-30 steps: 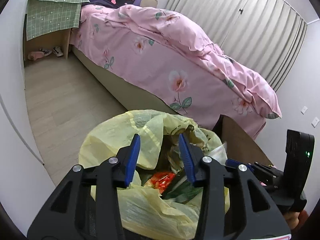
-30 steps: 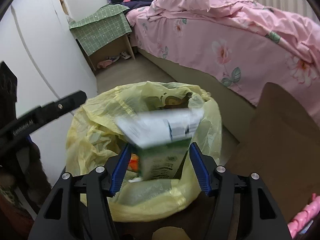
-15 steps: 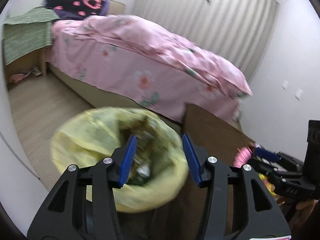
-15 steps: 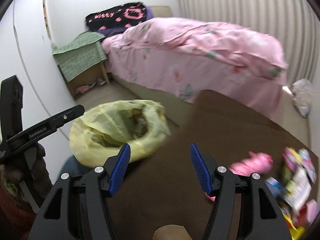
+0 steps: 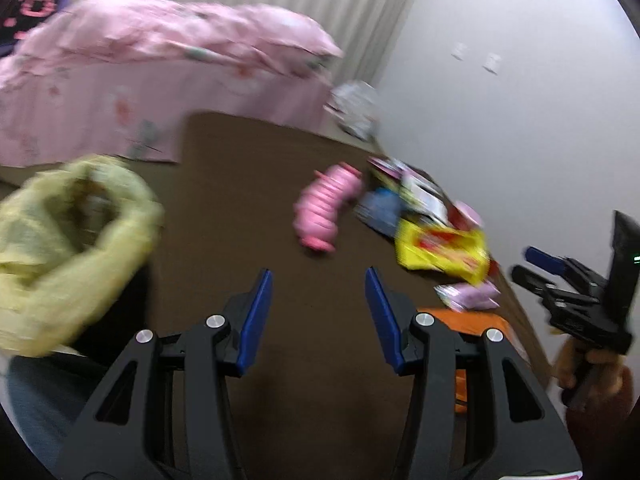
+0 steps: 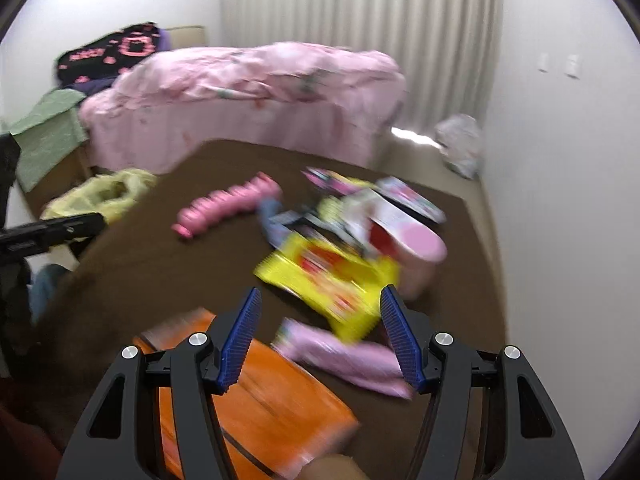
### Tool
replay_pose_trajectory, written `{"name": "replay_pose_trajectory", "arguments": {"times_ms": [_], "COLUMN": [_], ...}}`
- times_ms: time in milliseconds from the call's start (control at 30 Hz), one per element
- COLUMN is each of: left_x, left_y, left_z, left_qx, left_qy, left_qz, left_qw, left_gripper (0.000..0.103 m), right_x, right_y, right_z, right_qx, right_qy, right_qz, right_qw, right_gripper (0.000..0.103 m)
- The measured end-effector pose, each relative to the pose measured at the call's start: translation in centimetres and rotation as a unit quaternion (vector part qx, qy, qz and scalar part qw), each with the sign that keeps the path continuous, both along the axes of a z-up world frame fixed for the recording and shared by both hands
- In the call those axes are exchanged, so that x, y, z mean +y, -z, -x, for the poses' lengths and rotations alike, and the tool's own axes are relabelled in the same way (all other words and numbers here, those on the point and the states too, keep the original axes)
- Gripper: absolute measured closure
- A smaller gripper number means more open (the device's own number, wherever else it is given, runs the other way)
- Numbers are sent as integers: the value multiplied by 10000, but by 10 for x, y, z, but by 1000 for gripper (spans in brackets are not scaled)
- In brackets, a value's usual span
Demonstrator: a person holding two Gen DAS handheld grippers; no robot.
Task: Collect trash
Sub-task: 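Grasp the orange plastic bag with the left gripper while the right grasps the pink candy bar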
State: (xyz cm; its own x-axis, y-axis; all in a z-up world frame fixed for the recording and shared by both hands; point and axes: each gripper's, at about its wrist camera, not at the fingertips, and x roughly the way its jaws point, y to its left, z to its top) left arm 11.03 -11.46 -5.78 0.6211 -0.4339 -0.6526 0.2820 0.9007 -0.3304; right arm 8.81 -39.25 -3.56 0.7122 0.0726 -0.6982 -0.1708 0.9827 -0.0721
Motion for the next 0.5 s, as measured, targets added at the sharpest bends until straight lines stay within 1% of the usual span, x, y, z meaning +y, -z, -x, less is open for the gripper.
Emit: {"name": "replay_pose_trajectory", "arguments": {"times_ms": [100, 200, 233, 300, 367, 433, 467, 500], "left_x": [-33, -63, -70, -87, -97, -102, -105, -105], "left_y": [8, 16, 17, 21, 26, 31, 35, 36], "left_z": [-1, 2, 3, 6, 7, 7, 8, 8], "left_qx": [329, 721, 787, 889, 969, 1083, 1181, 1185], "left_qy": [599, 1137, 1216, 1329, 1331, 1322, 1346, 1366], "left_qz": [110, 170, 161, -11, -242, -347, -379, -369], "left_qw": [9976, 9908, 9893, 9871, 9861, 9847, 9831, 9828], "left_gripper": [57, 57, 57, 57, 57, 57, 59, 65], "right_x": [-15, -28, -30, -41, -51, -58, -60, -61], "right_y": [14, 22, 22, 23, 21, 21, 21, 22], "right_z": [14, 23, 24, 28, 31, 30, 28, 26], "right_qx": [101, 99, 84, -2, -67, -64, -43, -12], "right_qy": [211, 425, 496, 698, 851, 918, 898, 858], "right_qz": [36, -37, -44, -102, -207, -293, -308, -313], "right_qw": [9997, 9990, 9987, 9975, 9961, 9953, 9955, 9958], "right_gripper": [44, 44, 44, 44, 44, 44, 44, 44]}}
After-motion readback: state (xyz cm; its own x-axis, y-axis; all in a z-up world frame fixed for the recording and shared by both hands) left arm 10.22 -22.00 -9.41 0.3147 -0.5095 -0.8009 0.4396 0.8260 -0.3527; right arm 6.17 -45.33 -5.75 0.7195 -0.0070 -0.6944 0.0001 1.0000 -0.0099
